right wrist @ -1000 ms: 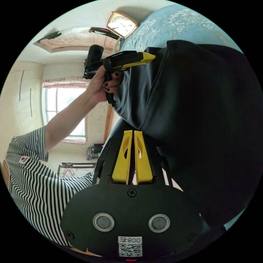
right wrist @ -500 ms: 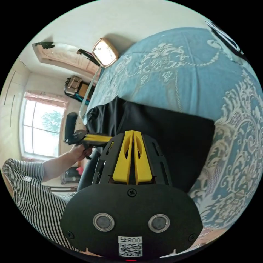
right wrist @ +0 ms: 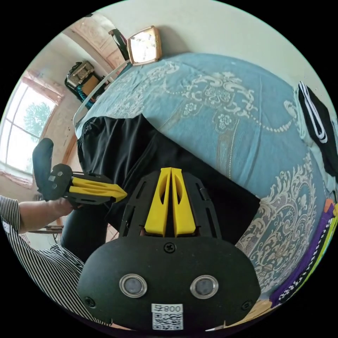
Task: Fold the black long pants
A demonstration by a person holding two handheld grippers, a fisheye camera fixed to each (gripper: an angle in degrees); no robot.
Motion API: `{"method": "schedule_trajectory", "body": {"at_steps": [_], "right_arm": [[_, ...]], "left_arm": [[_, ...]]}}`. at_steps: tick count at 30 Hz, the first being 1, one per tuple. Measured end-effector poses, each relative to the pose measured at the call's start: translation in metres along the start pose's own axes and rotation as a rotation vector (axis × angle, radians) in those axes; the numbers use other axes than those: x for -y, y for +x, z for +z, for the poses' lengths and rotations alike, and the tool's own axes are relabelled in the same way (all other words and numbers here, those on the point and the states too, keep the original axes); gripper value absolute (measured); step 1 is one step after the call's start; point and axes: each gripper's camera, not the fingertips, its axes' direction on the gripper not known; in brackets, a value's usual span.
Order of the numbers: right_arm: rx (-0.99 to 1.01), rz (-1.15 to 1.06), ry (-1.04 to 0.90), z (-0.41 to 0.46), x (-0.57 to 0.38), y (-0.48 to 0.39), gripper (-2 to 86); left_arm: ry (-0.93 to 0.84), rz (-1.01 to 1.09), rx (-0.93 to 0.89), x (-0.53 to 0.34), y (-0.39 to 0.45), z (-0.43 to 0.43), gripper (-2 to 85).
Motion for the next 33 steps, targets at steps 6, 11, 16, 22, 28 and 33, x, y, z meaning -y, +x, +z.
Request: {"method": "schedule_trajectory", "body": {"at_steps": [6, 11, 16, 22, 28, 33], "right_arm": [[-0.071, -0.087, -0.119, 0.033, 0.023, -0.020, 0.1], [-0.098, -0.118, -0.093, 0.033, 0.020, -0.026, 0.1], [-0.099, -0.071, -0.162, 0.021, 0.015, -0.014, 0.1], [0.053, 0.037, -0.035, -0.025, -0.045, 0.012, 0.1], [0.062, 0.005, -0.195, 0.018, -0.093, 0.006, 0.1], [0.101, 0.044, -0.198, 0.027, -0.112, 0.022, 0.3]], "left_arm": [[-0.031, 0.013, 0.066, -0.002, 0.030, -0.008, 0.0], [-0.018, 0.081, 0.102, -0.003, 0.063, -0.016, 0.1], [-0.027, 0.081, 0.146, 0.004, 0.094, -0.043, 0.1], [-0.074, 0.065, 0.152, -0.004, 0.138, -0.045, 0.1], [0.010, 0.029, 0.155, -0.001, 0.171, -0.079, 0.1], [-0.104, 0.055, 0.137, 0.008, 0.192, -0.069, 0.1]]}}
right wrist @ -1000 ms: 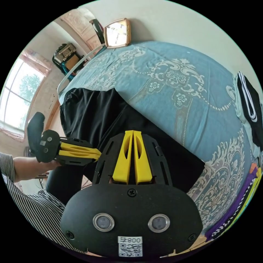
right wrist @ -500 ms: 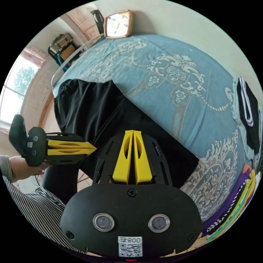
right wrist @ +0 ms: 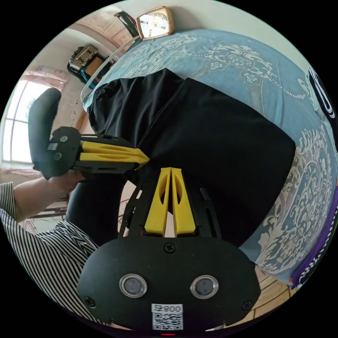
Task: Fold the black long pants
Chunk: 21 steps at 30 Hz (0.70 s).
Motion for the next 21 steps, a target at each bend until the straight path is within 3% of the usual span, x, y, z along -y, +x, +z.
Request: {"method": "schedule_trajectory", "body": {"at_steps": [6, 11, 21], "right_arm": [[0.144, 0.273, 0.233, -0.045, -0.084, 0.085, 1.7], [0.285, 0.539, 0.308, -0.042, -0.159, 0.163, 7.4], [0.456, 0.562, 0.239, -0.001, -0.188, 0.221, 4.3]], "left_arm": [[0.054, 0.020, -0.002, 0.005, 0.038, -0.035, 0.3], [0.085, 0.077, -0.082, 0.022, 0.091, -0.045, 1.1], [0.102, 0.222, -0.063, 0.073, 0.192, -0.060, 6.0]]}}
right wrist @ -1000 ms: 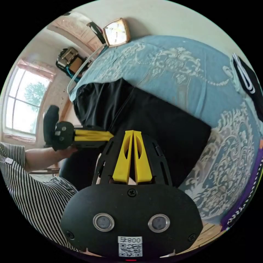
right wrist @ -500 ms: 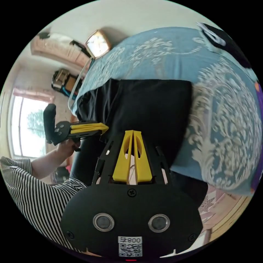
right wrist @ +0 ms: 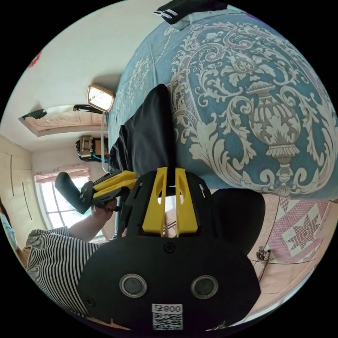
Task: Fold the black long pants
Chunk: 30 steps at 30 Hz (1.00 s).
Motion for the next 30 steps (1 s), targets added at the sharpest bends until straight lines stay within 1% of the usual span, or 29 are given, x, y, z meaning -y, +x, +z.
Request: {"method": "schedule_trajectory", "body": {"at_steps": [4, 7, 9, 11, 12, 14, 16, 18, 19, 21, 23, 26, 28, 30], "right_arm": [[0.094, -0.013, -0.005, -0.008, 0.000, 0.014, 3.2], [0.206, -0.020, 0.008, -0.015, 0.000, 0.021, 2.8], [0.233, -0.029, 0.009, -0.017, 0.000, 0.023, 2.6], [0.222, -0.049, 0.002, -0.017, 0.002, 0.021, 2.4], [0.221, -0.066, -0.006, -0.018, 0.004, 0.021, 2.2], [0.230, -0.086, 0.003, -0.023, 0.008, 0.023, 2.0], [0.247, -0.070, 0.067, -0.034, 0.012, 0.033, 2.2], [0.245, -0.021, 0.155, -0.048, 0.023, 0.051, 4.5], [0.241, -0.010, 0.166, -0.050, 0.028, 0.054, 5.5], [0.199, 0.027, 0.153, -0.049, 0.053, 0.062, 8.3], [0.217, 0.037, 0.130, -0.043, 0.074, 0.063, 8.9], [0.222, 0.041, 0.111, -0.032, 0.103, 0.058, 9.3], [0.184, 0.052, 0.090, -0.026, 0.116, 0.055, 9.3], [0.216, 0.074, 0.048, -0.015, 0.129, 0.054, 8.7]], "left_arm": [[-0.002, 0.046, 0.042, 0.023, 0.034, 0.001, 9.8], [-0.005, 0.110, 0.089, 0.038, 0.064, 0.003, 11.3], [-0.023, 0.148, 0.144, 0.045, 0.080, 0.006, 10.8], [-0.031, 0.157, 0.272, 0.049, 0.091, 0.008, 7.8], [-0.031, 0.158, 0.277, 0.049, 0.091, 0.007, 7.0], [-0.018, 0.132, 0.249, 0.047, 0.087, -0.001, 5.0], [-0.001, 0.102, 0.207, 0.044, 0.080, -0.007, 4.2], [0.015, 0.079, 0.174, 0.041, 0.076, -0.014, 3.6], [0.027, 0.072, 0.162, 0.039, 0.074, -0.018, 3.3], [0.043, 0.073, 0.159, 0.035, 0.075, -0.023, 2.9], [0.055, 0.085, 0.162, 0.030, 0.077, -0.029, 2.7], [0.061, 0.089, 0.160, 0.022, 0.076, -0.033, 2.7], [0.063, 0.086, 0.149, 0.017, 0.073, -0.035, 2.7], [0.062, 0.096, 0.145, 0.011, 0.071, -0.035, 2.6]]}}
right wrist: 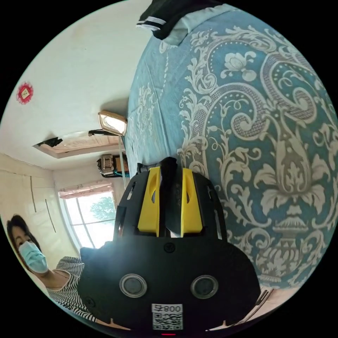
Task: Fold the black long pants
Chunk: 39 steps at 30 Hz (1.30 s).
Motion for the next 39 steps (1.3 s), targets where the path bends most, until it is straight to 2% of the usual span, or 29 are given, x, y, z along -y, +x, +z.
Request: {"method": "schedule_trajectory", "body": {"at_steps": [7, 11, 15, 21, 31, 35, 39], "right_arm": [[0.019, -0.011, -0.025, 0.003, 0.006, -0.018, 3.5], [0.000, -0.061, 0.030, -0.030, 0.002, -0.043, 2.6], [-0.062, -0.005, 0.076, -0.053, -0.008, -0.049, 2.4], [-0.047, -0.024, 0.103, -0.049, -0.022, -0.089, 2.5], [0.096, -0.235, 0.080, 0.000, -0.032, -0.241, 2.6], [0.144, -0.311, 0.029, 0.047, -0.035, -0.313, 2.6], [0.104, -0.388, -0.040, 0.107, -0.033, -0.384, 2.6]], "left_arm": [[0.013, 0.023, -0.028, -0.021, -0.012, -0.004, 2.1], [0.089, 0.047, -0.078, -0.027, -0.016, -0.016, 1.7], [0.074, 0.036, -0.167, -0.038, -0.023, 0.003, 1.5], [0.105, 0.021, -0.167, -0.102, -0.042, 0.001, 2.1], [0.332, -0.206, -0.194, -0.289, -0.162, -0.063, 1.9], [0.427, -0.370, -0.231, -0.392, -0.217, -0.077, 1.9], [0.491, -0.511, -0.239, -0.481, -0.263, -0.077, 1.9]]}}
